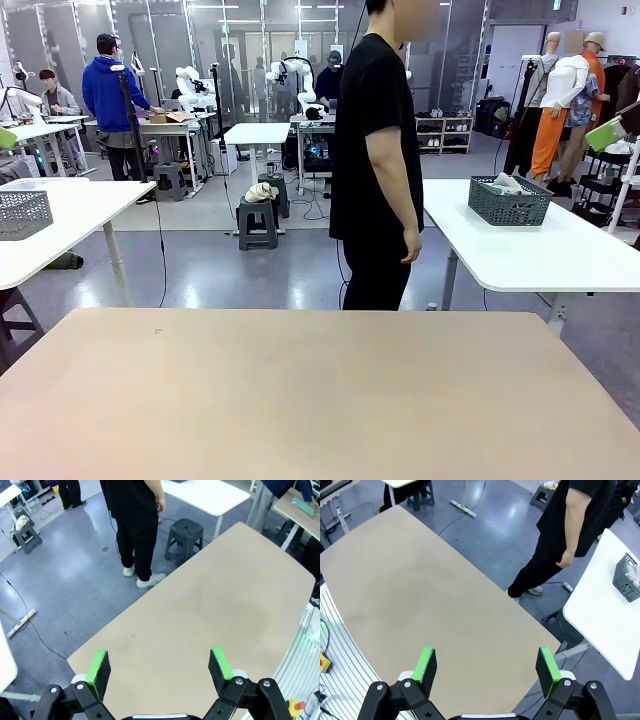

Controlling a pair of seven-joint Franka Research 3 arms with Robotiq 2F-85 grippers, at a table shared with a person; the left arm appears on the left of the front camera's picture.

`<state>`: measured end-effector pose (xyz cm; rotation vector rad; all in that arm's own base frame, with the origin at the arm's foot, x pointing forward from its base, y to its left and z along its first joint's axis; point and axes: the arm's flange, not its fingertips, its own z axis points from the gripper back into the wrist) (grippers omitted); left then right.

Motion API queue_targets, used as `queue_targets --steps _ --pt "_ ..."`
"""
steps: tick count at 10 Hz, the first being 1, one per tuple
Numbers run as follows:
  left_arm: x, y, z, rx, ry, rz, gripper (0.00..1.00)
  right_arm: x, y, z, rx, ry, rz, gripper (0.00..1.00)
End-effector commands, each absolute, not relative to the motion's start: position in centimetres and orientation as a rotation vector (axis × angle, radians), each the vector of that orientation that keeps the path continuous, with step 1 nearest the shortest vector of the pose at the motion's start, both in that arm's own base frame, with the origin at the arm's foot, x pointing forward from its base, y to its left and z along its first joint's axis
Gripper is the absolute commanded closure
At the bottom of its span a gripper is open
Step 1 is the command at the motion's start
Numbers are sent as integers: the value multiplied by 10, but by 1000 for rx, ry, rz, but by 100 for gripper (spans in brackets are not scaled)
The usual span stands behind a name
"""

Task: Fold the towels and place them in the basket.
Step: When a person lays out a Towel with hook on the table, fold it in half twice.

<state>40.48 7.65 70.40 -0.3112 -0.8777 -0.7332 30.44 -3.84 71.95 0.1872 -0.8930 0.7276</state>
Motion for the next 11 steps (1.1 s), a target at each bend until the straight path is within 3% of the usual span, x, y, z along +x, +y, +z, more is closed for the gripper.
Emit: queue_targets --steps 1,11 --pt "405 82 710 -334 -876 -769 0 296 -39 728 190 -901 762 0" --pt "372 49 743 -309 -949 -772 0 288 -43 743 180 -891 775 0"
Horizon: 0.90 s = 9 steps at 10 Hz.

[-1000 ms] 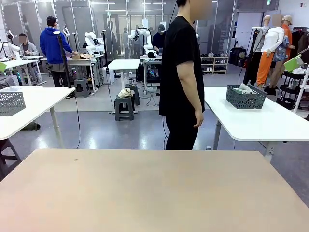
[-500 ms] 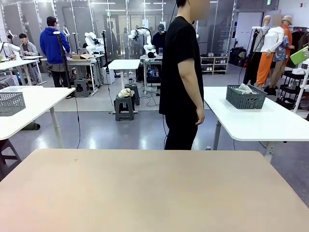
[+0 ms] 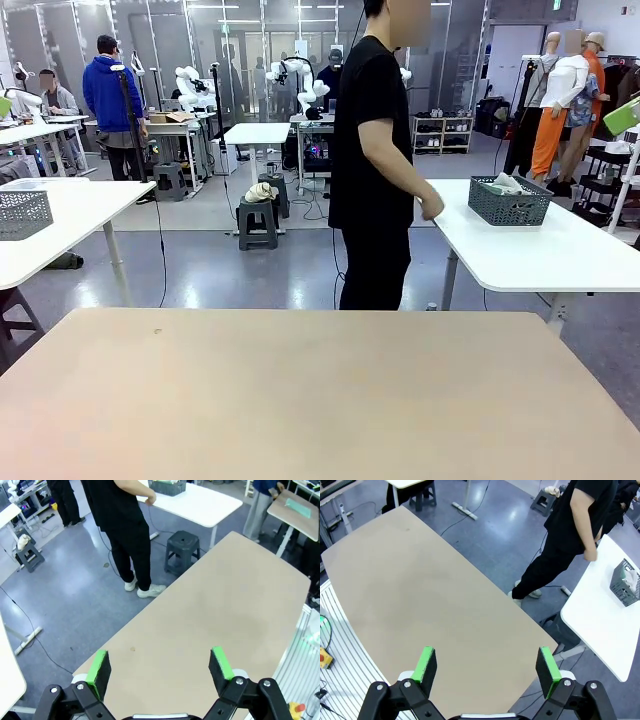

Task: Fold the towels and place them in the basket.
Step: When a person lays out a Towel with hook on the table, fold it in half twice.

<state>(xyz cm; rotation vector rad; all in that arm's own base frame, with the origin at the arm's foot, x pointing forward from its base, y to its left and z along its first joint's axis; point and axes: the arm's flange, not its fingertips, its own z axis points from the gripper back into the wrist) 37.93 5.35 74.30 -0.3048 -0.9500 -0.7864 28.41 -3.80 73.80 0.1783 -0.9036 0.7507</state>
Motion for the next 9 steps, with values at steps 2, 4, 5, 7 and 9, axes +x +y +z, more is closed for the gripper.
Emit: queue_targets --steps 2,4,5,7,9 --pt "370 45 746 -300 -940 -778 0 292 -43 745 185 -892 780 0" --pt "369 34 752 -277 -911 -796 0 293 -43 745 187 -893 787 0" --pt "376 46 747 -296 -951 -798 0 290 -38 742 175 -897 749 0" --pt "376 46 747 -296 -951 -798 0 290 -38 742 175 -897 749 0" --pt "376 46 747 -296 -951 -798 0 290 -38 742 175 -897 749 0"
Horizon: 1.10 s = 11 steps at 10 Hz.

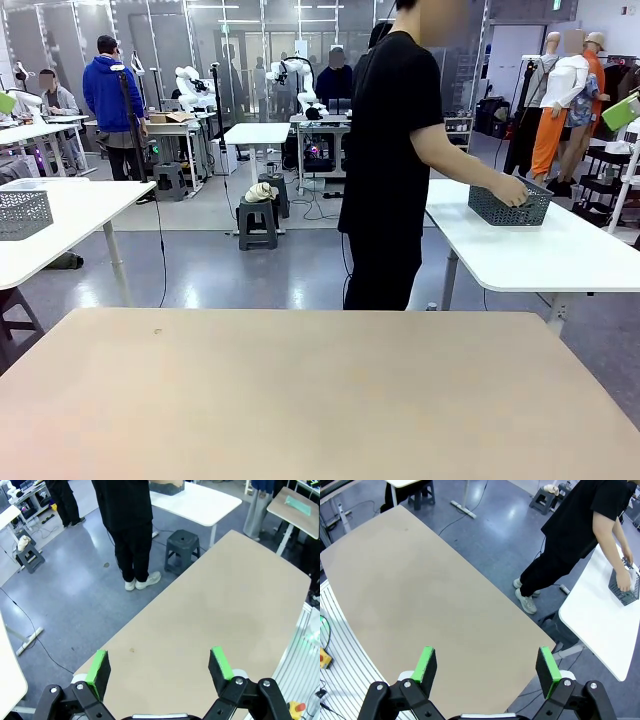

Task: Fold the towels and place them in the basket.
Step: When a person lays out a Towel with hook on the table, fold it in half twice.

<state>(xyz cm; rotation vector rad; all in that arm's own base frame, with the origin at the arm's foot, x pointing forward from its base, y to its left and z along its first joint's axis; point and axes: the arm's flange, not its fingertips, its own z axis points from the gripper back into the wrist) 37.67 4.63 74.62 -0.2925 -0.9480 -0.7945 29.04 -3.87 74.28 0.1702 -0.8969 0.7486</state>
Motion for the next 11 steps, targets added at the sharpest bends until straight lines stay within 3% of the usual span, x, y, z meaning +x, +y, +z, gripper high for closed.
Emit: queue_targets --steps 1,11 --pt "376 46 747 -296 -951 -798 0 290 -38 742 175 -897 749 0" --pt "359 95 751 -271 -870 -896 0 279 -39 766 136 -856 823 0"
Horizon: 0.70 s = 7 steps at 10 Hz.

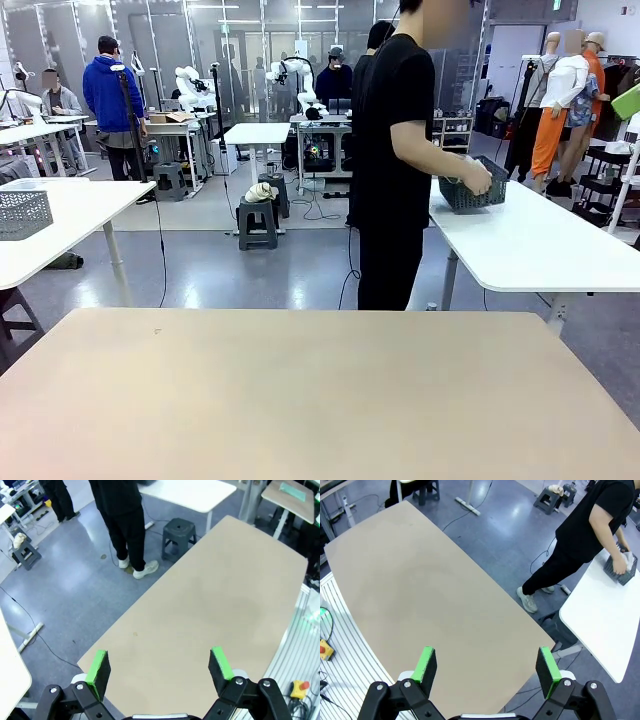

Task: Fold the towels and place them in the basket.
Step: When a person lays out a Towel with hook on the table, fold it in half twice.

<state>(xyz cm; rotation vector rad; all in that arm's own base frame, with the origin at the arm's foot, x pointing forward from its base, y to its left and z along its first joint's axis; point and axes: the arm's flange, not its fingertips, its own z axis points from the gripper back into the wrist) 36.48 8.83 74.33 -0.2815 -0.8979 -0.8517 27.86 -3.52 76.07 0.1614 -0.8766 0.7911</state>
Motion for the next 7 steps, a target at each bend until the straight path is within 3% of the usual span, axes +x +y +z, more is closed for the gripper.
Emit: queue_targets --steps 1,7 --pt "354 101 754 -270 -877 -910 0 278 -39 769 134 -837 828 0" --pt "334 109 770 -267 -933 -953 0 272 -45 770 126 -805 813 0"
